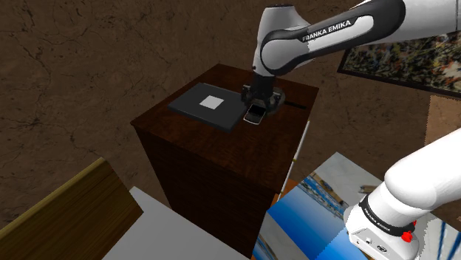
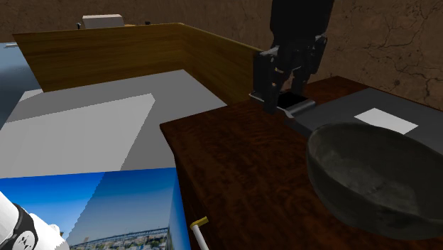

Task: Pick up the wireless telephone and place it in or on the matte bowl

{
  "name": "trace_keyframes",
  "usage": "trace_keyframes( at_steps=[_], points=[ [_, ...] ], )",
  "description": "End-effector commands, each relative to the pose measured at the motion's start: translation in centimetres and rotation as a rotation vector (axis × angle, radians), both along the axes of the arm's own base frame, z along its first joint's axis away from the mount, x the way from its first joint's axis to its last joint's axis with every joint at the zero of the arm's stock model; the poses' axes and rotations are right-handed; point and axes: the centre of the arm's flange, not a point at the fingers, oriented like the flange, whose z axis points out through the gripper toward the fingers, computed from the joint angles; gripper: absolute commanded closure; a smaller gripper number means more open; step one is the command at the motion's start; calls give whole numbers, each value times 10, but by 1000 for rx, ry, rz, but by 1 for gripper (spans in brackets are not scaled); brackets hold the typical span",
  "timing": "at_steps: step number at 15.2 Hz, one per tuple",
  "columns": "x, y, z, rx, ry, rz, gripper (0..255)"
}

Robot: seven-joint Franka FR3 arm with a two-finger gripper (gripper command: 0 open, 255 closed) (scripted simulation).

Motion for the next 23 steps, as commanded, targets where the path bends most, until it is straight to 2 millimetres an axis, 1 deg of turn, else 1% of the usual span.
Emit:
trace_keyframes(
  at_steps=[1, 13, 23],
  points=[
    [0, -1, 10, 0, 0, 0, 255],
    [0, -1, 73, 0, 0, 0, 255],
    [64, -116, 77, 0, 0, 0, 255]
  ],
)
